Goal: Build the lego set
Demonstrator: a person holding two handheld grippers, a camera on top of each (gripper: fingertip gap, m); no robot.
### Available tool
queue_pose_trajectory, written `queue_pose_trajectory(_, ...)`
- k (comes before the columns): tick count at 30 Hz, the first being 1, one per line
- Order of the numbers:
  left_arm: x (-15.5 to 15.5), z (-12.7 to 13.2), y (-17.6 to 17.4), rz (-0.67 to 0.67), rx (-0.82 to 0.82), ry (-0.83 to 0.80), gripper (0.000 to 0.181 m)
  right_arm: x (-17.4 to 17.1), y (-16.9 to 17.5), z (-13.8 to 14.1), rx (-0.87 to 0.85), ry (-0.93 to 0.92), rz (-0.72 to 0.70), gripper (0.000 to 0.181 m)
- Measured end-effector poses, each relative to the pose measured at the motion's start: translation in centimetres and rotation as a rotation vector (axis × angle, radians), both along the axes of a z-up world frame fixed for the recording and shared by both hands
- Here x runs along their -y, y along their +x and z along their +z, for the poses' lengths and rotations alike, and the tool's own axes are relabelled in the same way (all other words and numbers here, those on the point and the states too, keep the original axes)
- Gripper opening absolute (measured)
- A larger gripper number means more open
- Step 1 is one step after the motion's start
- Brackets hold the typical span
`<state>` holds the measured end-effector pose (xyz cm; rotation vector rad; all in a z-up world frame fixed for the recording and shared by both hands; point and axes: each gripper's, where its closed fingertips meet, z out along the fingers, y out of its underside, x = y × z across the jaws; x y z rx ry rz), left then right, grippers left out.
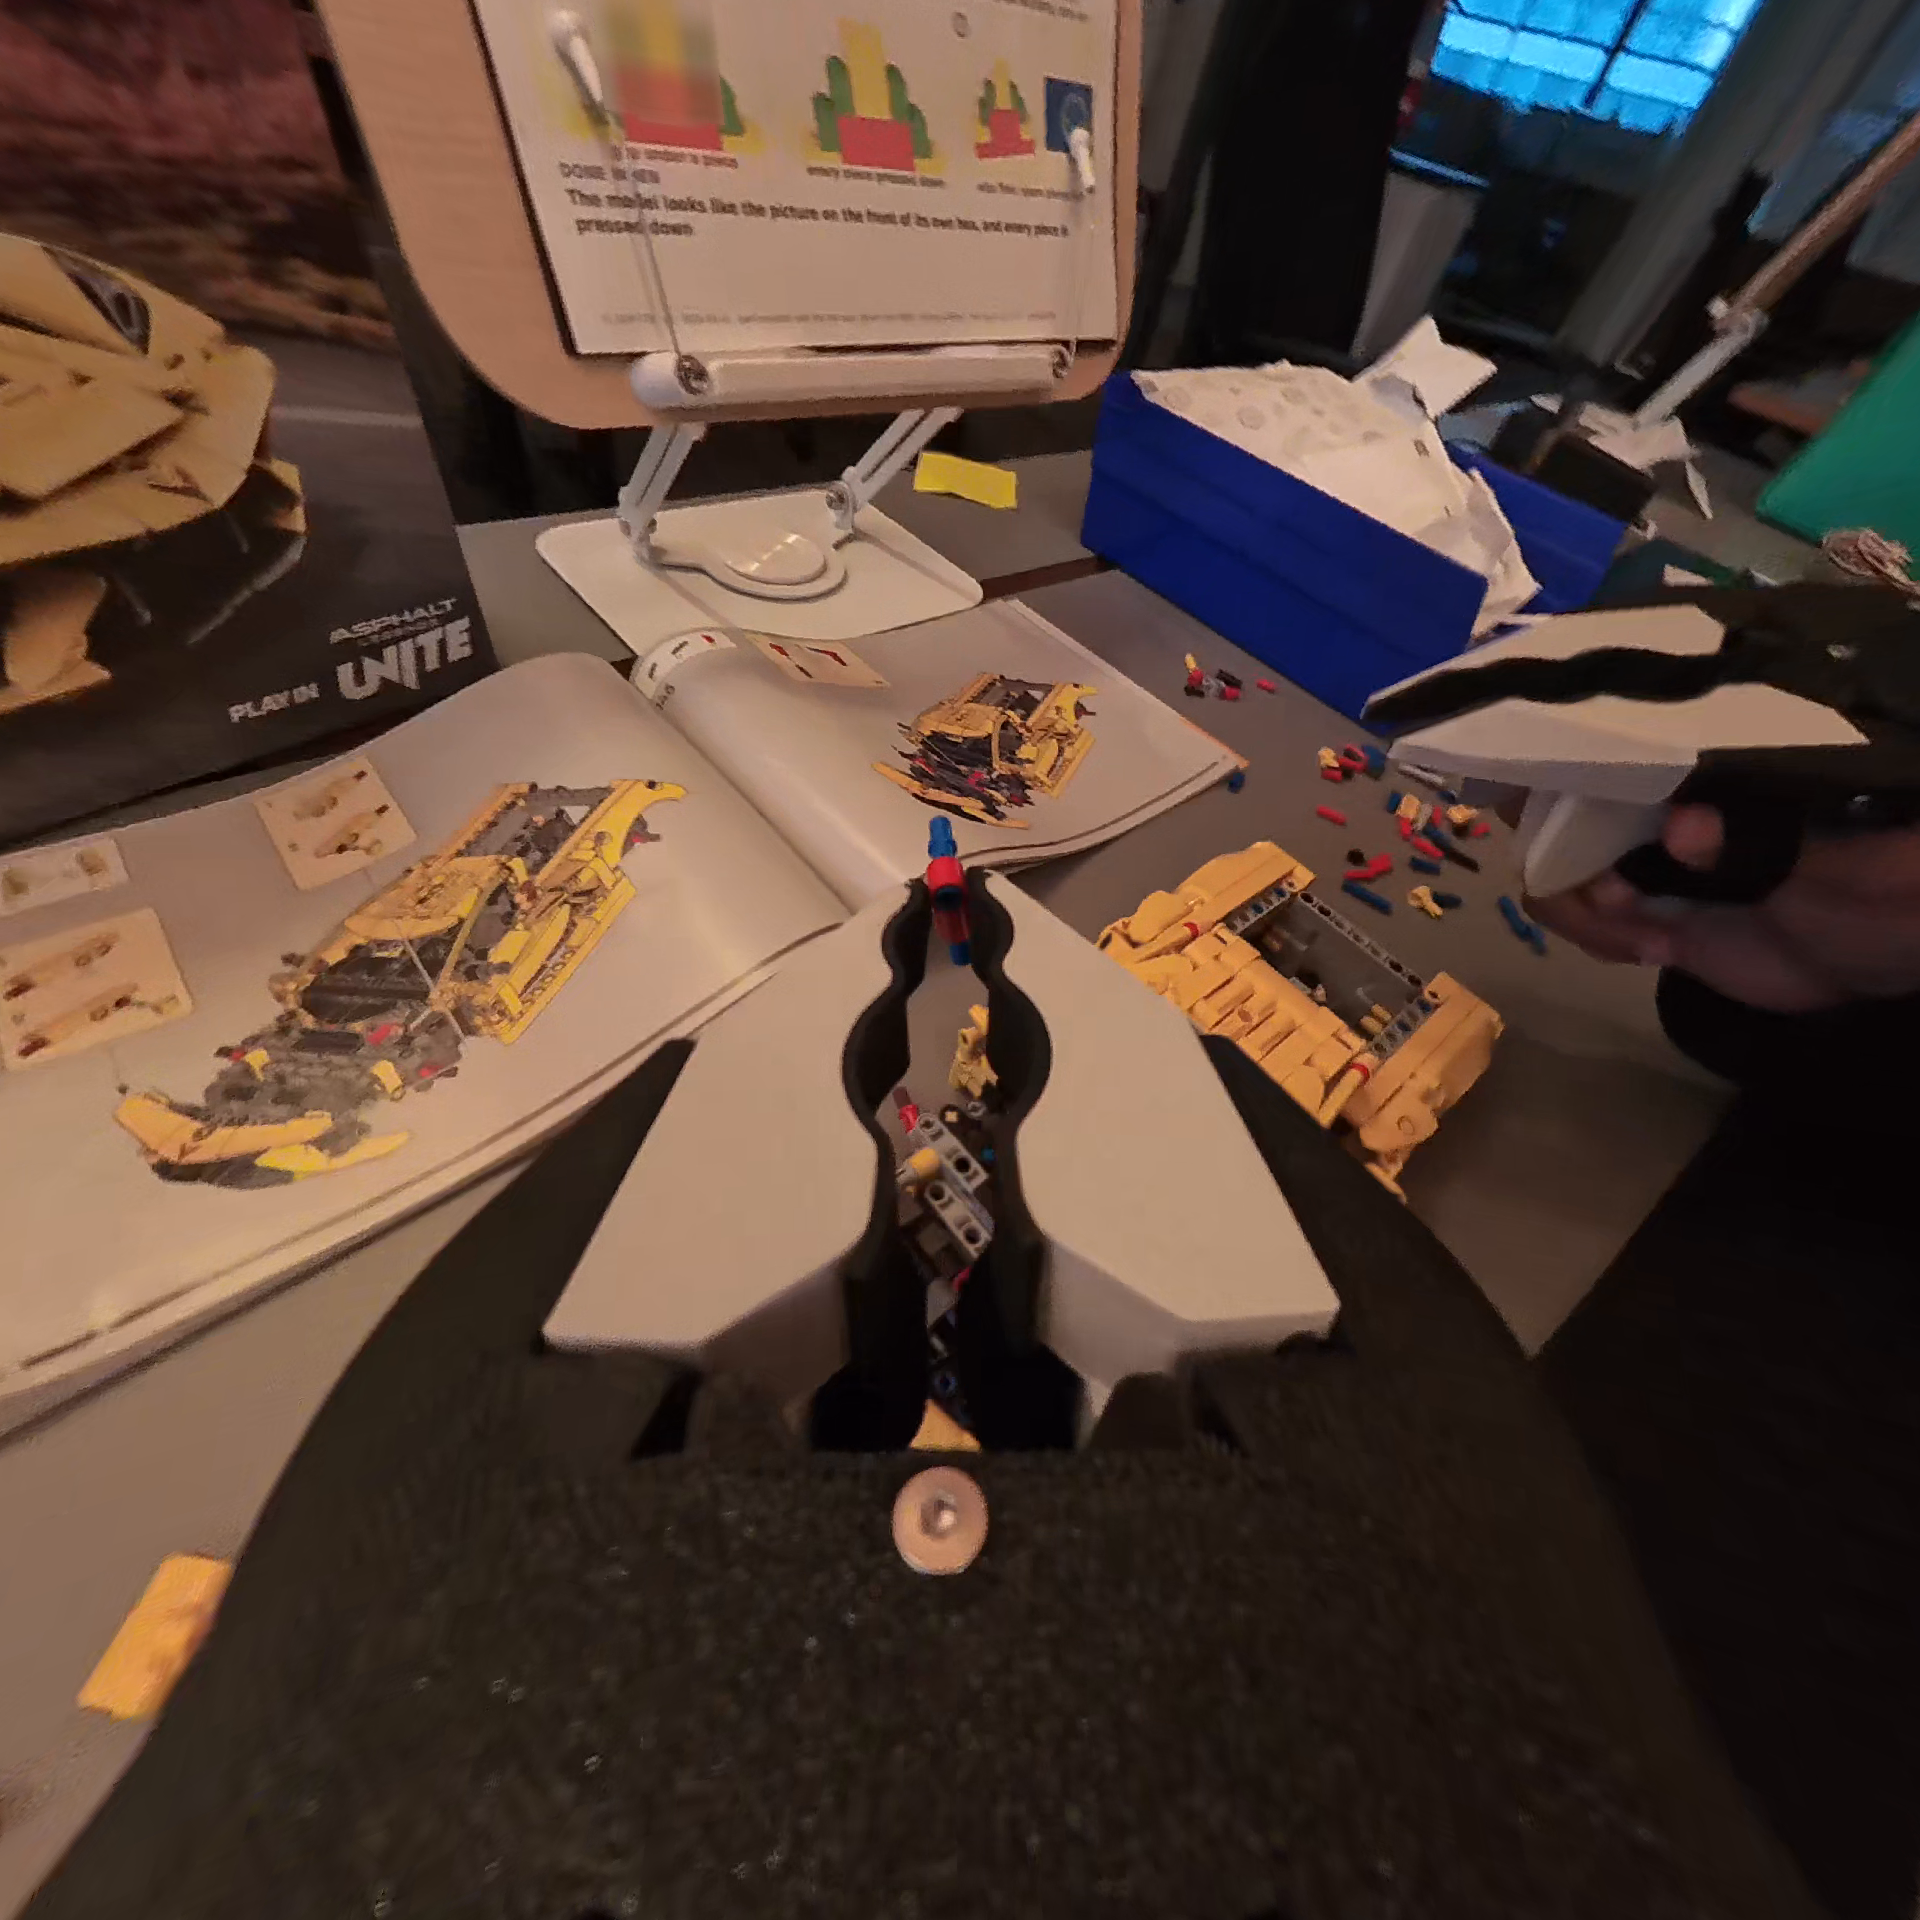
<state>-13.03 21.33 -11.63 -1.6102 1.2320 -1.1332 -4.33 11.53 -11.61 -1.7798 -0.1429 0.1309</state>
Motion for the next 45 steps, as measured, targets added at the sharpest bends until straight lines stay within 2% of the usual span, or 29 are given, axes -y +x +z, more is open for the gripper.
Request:
queue_pose_trajectory(4, 1.5, -0.2, 0.3, 0.066, 0.024, 0.146, 0.007, -1.0, -1.9, 0.2, -0.211, -0.065, 0.104, 0.015)
queue_pose_trajectory(8, 2.6, -0.4, 0.5, 0.103, -0.042, 0.487, 0.007, -2.4, -4.2, 0.7, -0.344, -0.235, 0.271, 0.043)
queue_pose_trajectory(10, 3.1, -0.5, 0.7, 0.108, -0.074, 0.633, 0.007, -3.3, -5.4, 0.6, -0.276, -0.283, 0.305, 0.049)
queue_pose_trajectory(14, 3.8, -0.7, 0.7, 0.121, -0.138, 0.842, 0.008, -5.1, -7.6, 0.0, -0.097, -0.338, 0.317, 0.049)
queue_pose_trajectory(17, 3.9, -0.8, 0.4, 0.128, -0.166, 0.942, 0.007, -5.8, -8.0, -0.1, -0.074, -0.340, 0.310, 0.044)
queue_pose_trajectory(20, 4.0, -0.9, 0.1, 0.121, -0.160, 0.958, 0.007, -6.0, -8.2, 0.2, -0.120, -0.337, 0.322, 0.037)
queue_pose_trajectory(24, 4.1, -0.5, -0.1, 0.124, -0.147, 1.005, 0.007, -6.2, -8.6, -0.6, -0.074, -0.375, 0.340, 0.035)
queue_pose_trajectory(26, 4.2, -0.2, -0.2, 0.134, -0.140, 1.020, 0.007, -6.2, -9.3, -0.4, -0.097, -0.366, 0.379, 0.027)
queue_pose_trajectory(38, 4.2, -0.4, -0.9, 0.081, -0.126, 1.052, 0.007, -6.7, -10.2, -0.7, -0.008, -0.345, 0.473, 0.023)
queue_pose_trajectory(45, 4.8, 0.2, -1.7, 0.012, -0.010, 0.919, 0.011, -5.7, -11.5, -0.1, -0.264, -0.336, 0.664, 0.023)
